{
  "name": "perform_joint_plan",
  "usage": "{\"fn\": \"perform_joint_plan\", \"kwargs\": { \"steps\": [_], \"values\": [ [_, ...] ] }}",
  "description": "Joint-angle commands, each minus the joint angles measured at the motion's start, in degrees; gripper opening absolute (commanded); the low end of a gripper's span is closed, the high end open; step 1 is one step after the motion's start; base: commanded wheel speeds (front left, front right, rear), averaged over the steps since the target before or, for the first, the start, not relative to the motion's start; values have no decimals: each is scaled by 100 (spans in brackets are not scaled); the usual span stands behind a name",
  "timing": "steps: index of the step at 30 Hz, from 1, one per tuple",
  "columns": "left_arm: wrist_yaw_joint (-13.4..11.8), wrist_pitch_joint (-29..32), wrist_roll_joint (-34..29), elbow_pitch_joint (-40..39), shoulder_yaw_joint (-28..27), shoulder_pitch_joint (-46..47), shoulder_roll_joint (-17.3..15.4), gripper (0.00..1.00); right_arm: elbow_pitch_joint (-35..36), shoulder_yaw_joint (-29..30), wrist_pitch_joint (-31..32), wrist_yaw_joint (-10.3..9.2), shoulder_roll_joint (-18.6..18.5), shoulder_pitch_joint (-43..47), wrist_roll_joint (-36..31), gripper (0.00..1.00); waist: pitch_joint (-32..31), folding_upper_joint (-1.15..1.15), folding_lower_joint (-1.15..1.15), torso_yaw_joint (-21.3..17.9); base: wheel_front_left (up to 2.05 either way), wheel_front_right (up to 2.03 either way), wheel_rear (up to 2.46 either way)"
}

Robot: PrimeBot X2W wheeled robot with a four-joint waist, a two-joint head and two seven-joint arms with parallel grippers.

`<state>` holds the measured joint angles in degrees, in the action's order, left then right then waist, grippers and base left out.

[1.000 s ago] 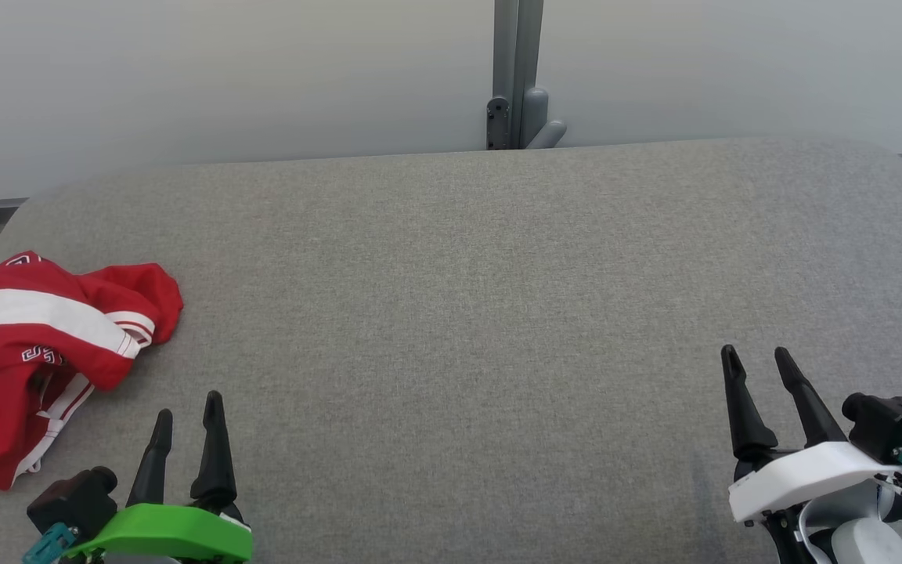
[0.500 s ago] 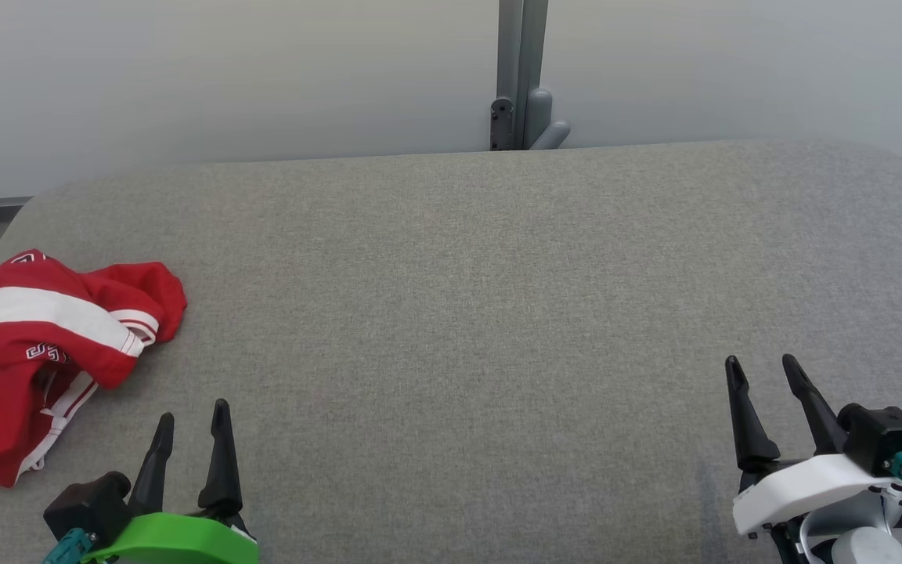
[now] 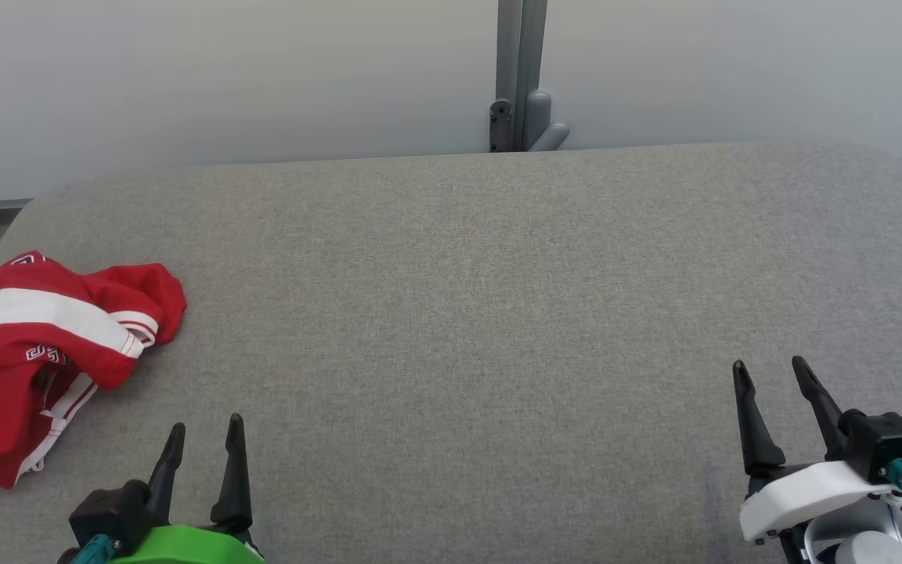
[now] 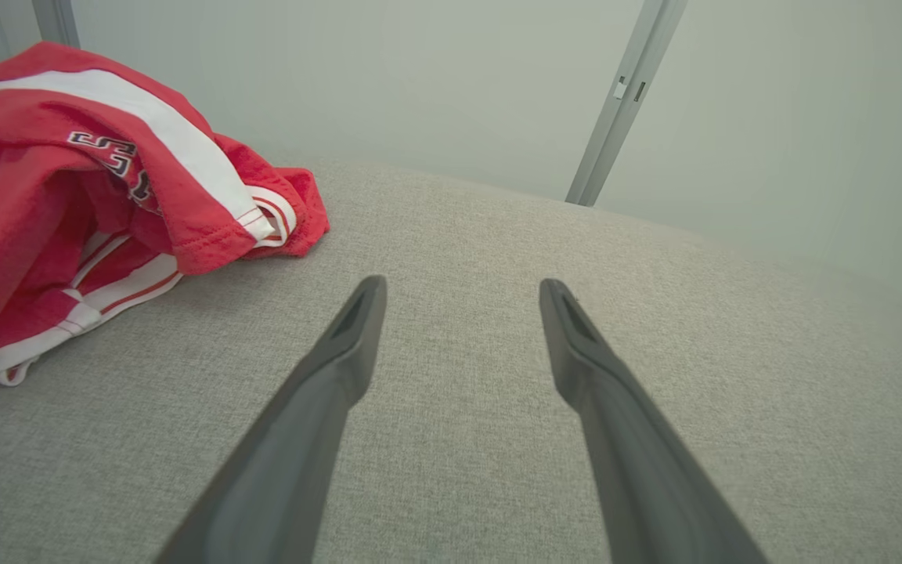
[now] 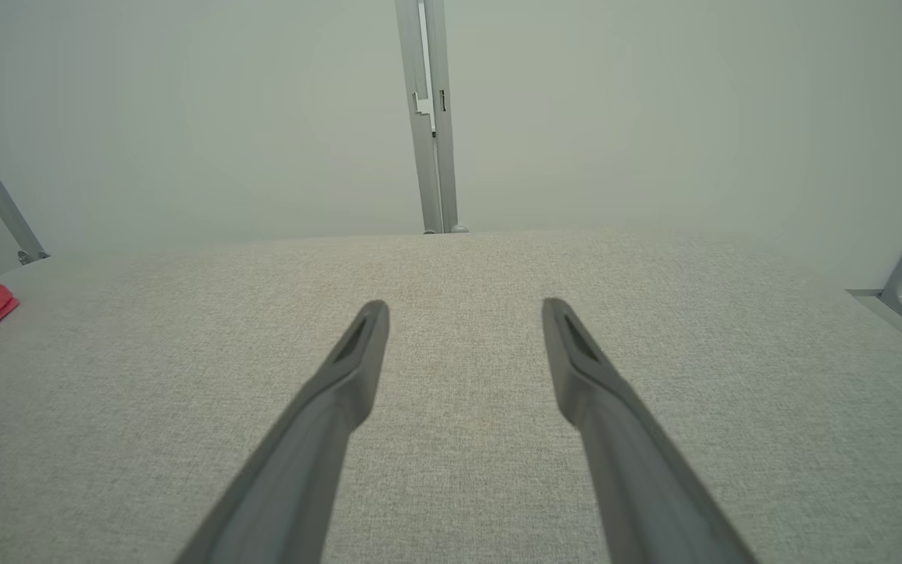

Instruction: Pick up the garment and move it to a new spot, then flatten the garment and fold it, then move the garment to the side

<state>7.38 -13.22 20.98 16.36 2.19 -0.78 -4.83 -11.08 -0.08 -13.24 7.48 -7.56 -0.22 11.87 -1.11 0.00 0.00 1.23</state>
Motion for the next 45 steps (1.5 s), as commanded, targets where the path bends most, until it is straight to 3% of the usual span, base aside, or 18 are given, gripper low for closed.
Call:
{"fn": "perform_joint_plan", "kwargs": {
  "steps": [1, 16, 37, 45],
  "values": [
    [16, -56, -115, 2, 20, -68, -63, 100, 0, 17, -52, 2, -32, 42, -147, 100, 0, 0, 0, -4, 0, 0, 0],
    [17, -212, -614, 81, 104, -158, -121, 100, -34, 67, -210, 1, -49, 108, -771, 100, -95, 0, 0, 25, 0, 0, 0],
    [17, -202, -560, 89, 37, -168, -92, 100, -52, 116, -200, 1, -6, 125, -739, 100, -92, 0, 0, 66, 0, 0, 0],
    [16, -202, -580, 85, 102, 4, -84, 100, -28, 80, -200, 1, 56, 268, -742, 100, -136, 0, 0, 578, 0, 0, 0]
  ]
}}
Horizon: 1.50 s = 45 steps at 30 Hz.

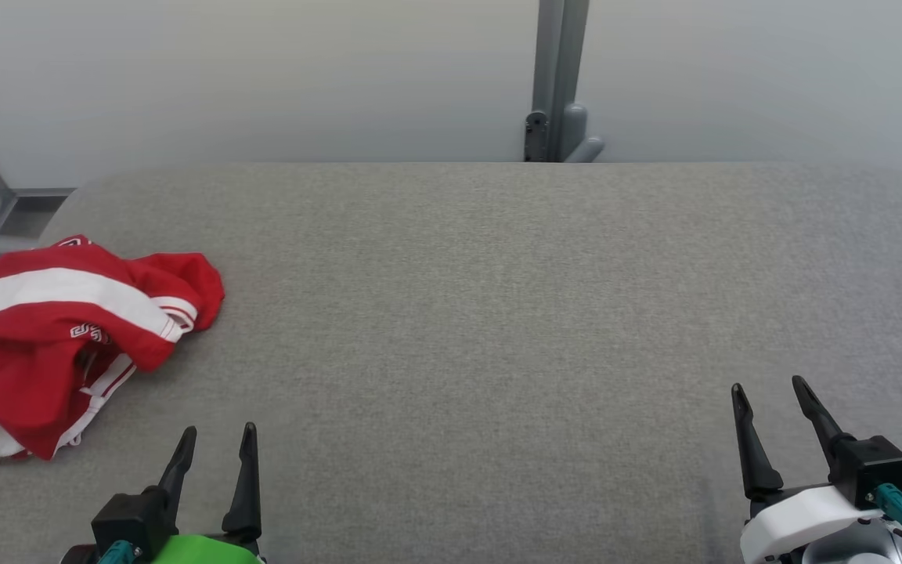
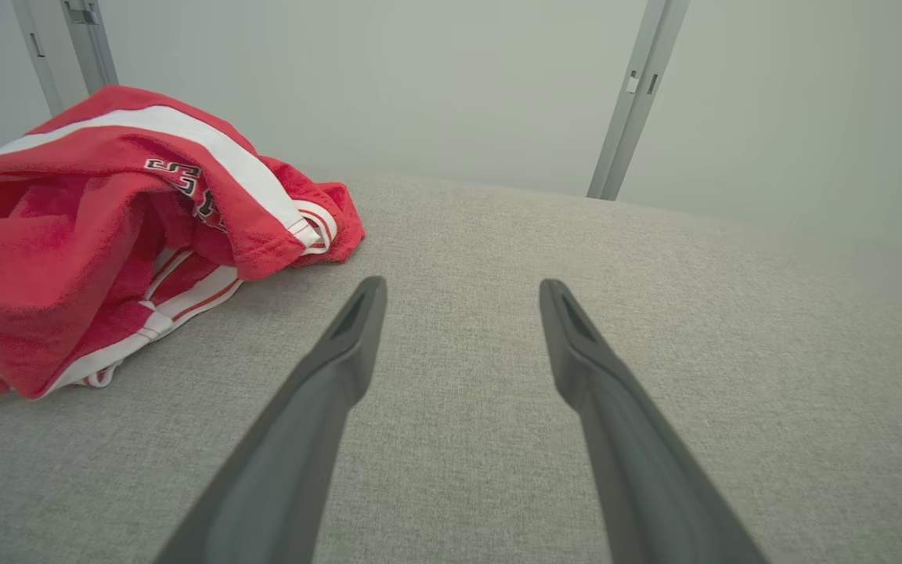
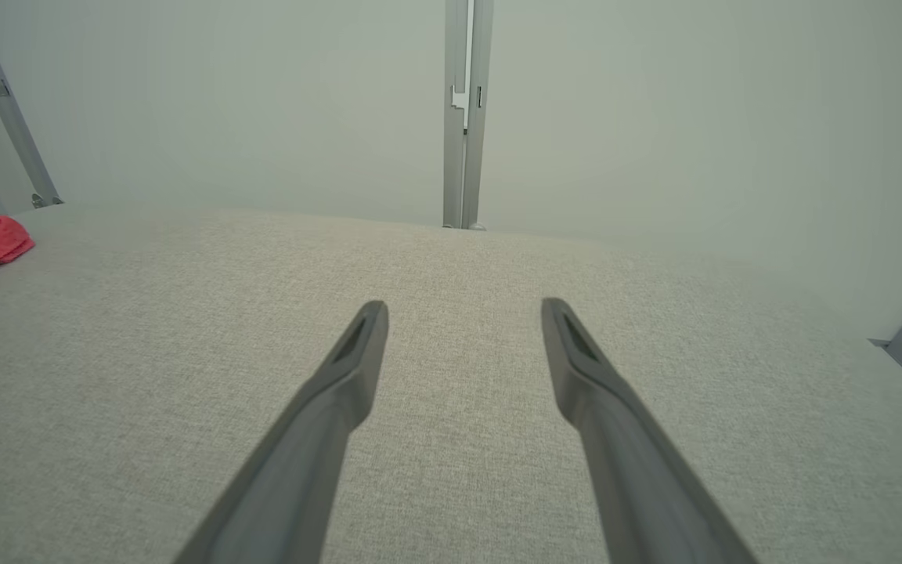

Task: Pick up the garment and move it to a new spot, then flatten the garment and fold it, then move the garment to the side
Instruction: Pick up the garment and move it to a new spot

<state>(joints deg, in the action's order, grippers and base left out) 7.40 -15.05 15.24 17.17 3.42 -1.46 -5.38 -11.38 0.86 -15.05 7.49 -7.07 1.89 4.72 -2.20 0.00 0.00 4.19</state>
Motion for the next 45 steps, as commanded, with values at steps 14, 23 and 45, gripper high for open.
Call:
{"fn": "perform_joint_plan", "kwargs": {
  "steps": [14, 23, 45],
  "values": [
    [-2, -19, 59, 50, -104, 55, -264, 100, 21, -466, -20, -1, 221, -145, 72, 100, -152, 0, 0, 1983, 0, 0, 0],
    [-4, -19, 153, -2, -153, -15, -268, 100, 34, -723, -19, -1, 245, -228, 124, 100, -58, 0, 0, 2002, 0, 0, 0],
    [-187, 2447, 1408, 1703, -581, 4030, -631, 100, 374, -1356, -19, -3, -814, -1195, 249, 100, 2442, 0, 0, 1046, 0, 0, 0]
  ]
}}
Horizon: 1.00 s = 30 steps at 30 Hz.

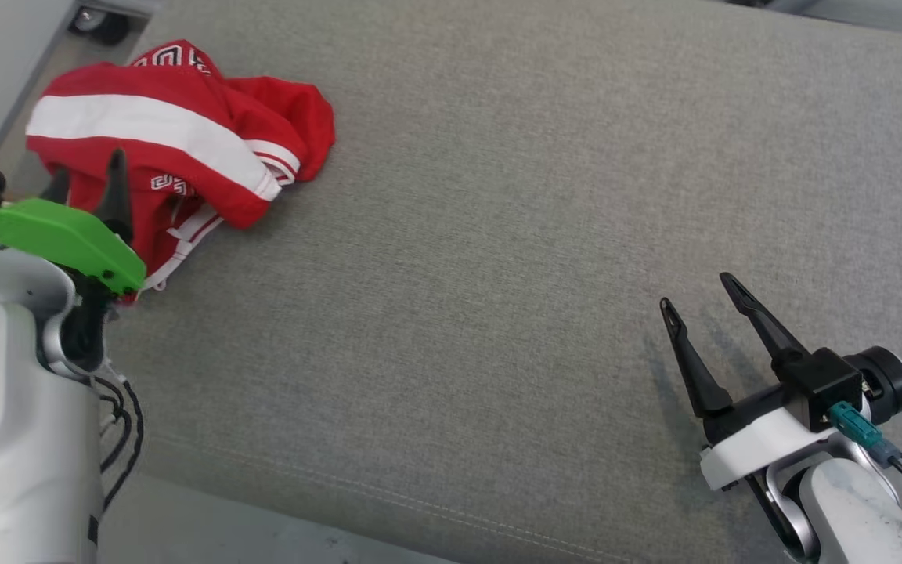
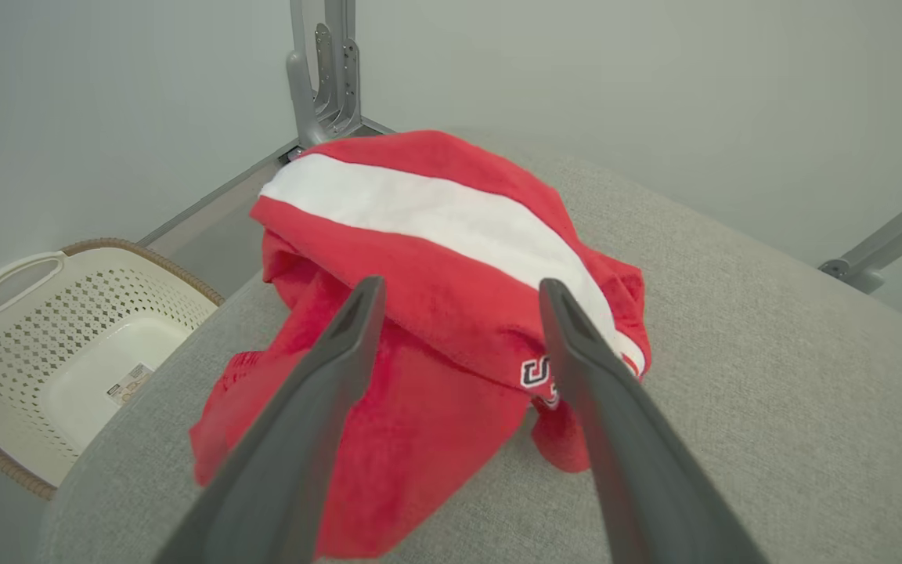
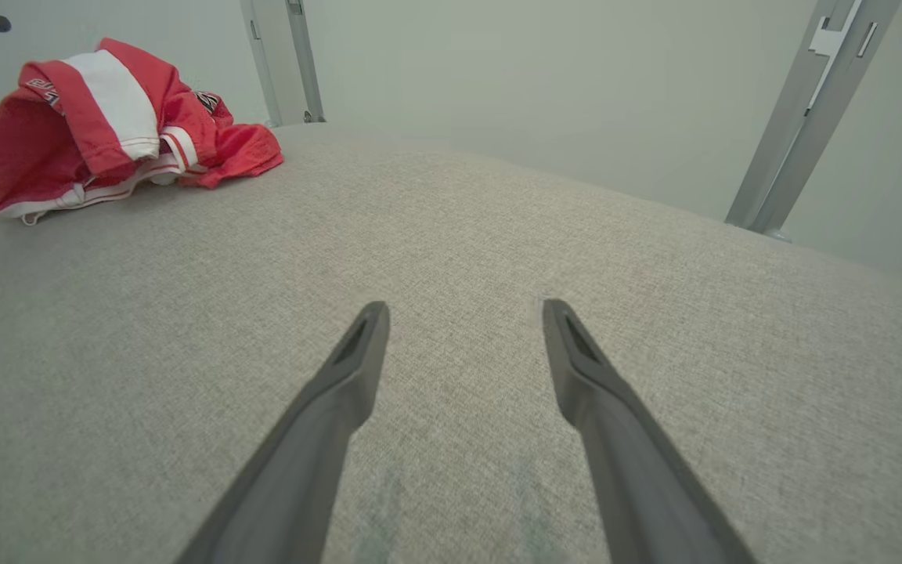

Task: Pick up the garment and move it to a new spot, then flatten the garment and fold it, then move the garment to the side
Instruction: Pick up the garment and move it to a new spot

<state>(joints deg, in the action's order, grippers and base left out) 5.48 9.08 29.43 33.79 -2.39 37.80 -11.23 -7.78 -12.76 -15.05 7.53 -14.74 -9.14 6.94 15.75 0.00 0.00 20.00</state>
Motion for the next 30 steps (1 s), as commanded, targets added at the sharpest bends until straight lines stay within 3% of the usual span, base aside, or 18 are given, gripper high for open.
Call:
{"fn": "perform_joint_plan", "kwargs": {
  "steps": [1, 9, 10, 11, 19, 24, 30],
  "values": [
    [16, 54, 29, 199, -17, 227, -76, 100, 24, -27, -20, -8, -65, -129, 50, 100, 705, 0, 0, -599, 0, 0, 0],
    [78, 61, 266, 1181, -186, 793, -341, 100, 55, -127, -19, -8, -145, -141, 74, 100, 914, 0, 0, -990, 0, 0, 0],
    [113, 54, 210, 1417, -89, 869, -422, 56, 65, -125, -19, -8, -163, -152, 75, 100, 952, 0, 0, -1039, 0, 0, 0],
    [127, 4, 226, 1512, -84, 919, -462, 0, 68, -101, -20, -8, -158, -147, 84, 100, 964, 0, 0, -1047, 0, 0, 0],
    [202, -550, 340, 1715, 200, 1101, -526, 0, 35, 67, -19, -8, -45, -2, 105, 100, 772, 0, 0, -859, 0, 0, 0],
    [204, -856, 560, 1103, 662, 869, -675, 0, -10, 24, -19, -8, 108, -10, 172, 100, 478, 0, 0, -730, 0, 0, 0],
    [206, -863, 828, -219, 1245, 525, -894, 0, -126, 25, -19, -8, 384, 124, 229, 100, 90, 0, 0, -683, 0, 0, 0]
  ]
}}
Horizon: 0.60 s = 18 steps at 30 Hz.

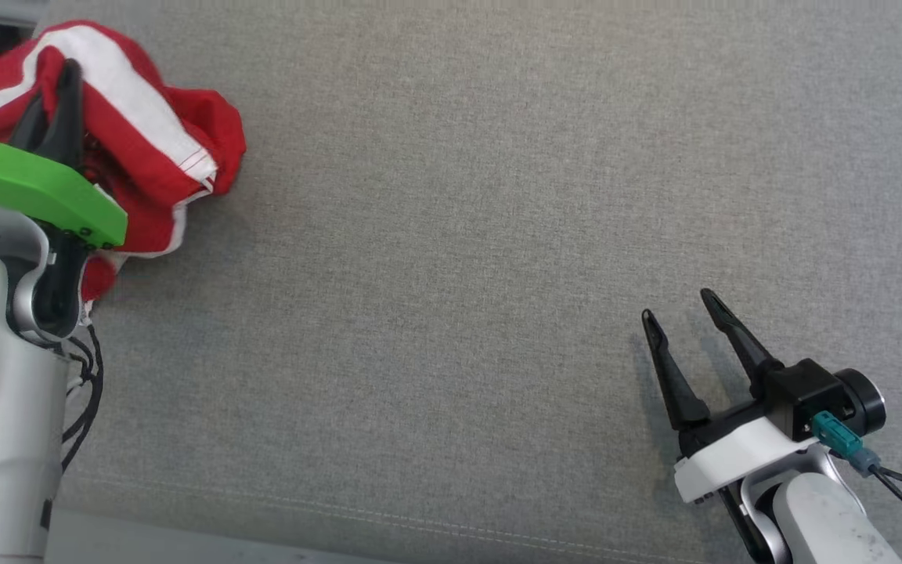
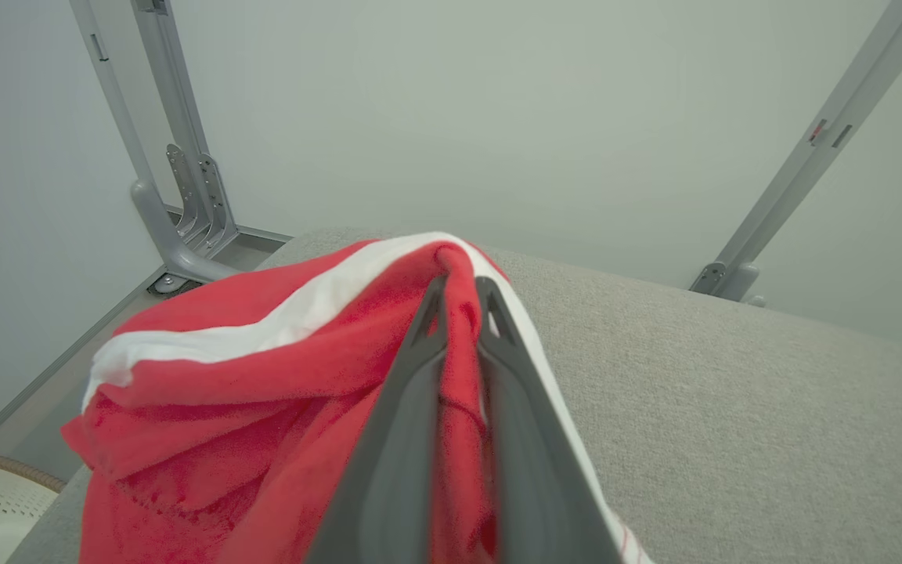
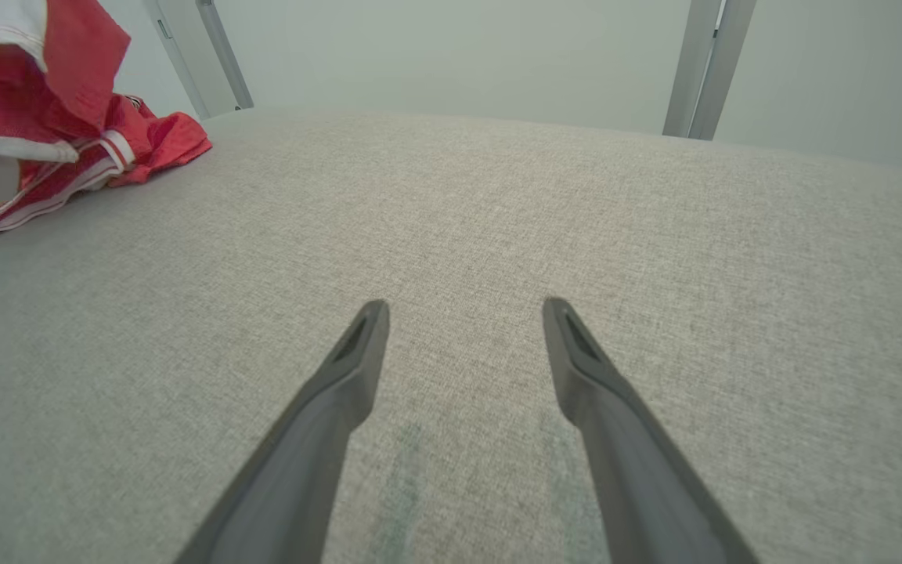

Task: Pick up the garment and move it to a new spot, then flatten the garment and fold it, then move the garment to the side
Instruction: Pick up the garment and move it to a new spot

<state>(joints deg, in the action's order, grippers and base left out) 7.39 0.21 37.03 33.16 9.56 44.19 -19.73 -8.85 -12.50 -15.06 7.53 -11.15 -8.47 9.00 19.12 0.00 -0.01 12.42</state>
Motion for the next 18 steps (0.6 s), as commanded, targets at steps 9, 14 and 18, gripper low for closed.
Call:
{"fn": "perform_joint_plan", "kwargs": {
  "steps": [9, 14, 18],
  "values": [
    [-261, 667, 280, -2662, 645, -918, 437, 0, -102, 107, -18, -8, 388, 151, 35, 100, -683, 0, 1, -372, 0, 0, 0],
    [-528, 934, 253, -3428, 1185, -1357, 920, 0, -123, 157, -18, -8, 502, 163, 29, 100, -841, 0, 1, -901, 0, 0, 0],
    [-618, 921, 98, -3527, 1660, -1553, 1259, 0, -148, 192, -18, -8, 558, 166, 26, 100, -897, 0, 1, -1424, 0, 0, 0]
  ]
}}
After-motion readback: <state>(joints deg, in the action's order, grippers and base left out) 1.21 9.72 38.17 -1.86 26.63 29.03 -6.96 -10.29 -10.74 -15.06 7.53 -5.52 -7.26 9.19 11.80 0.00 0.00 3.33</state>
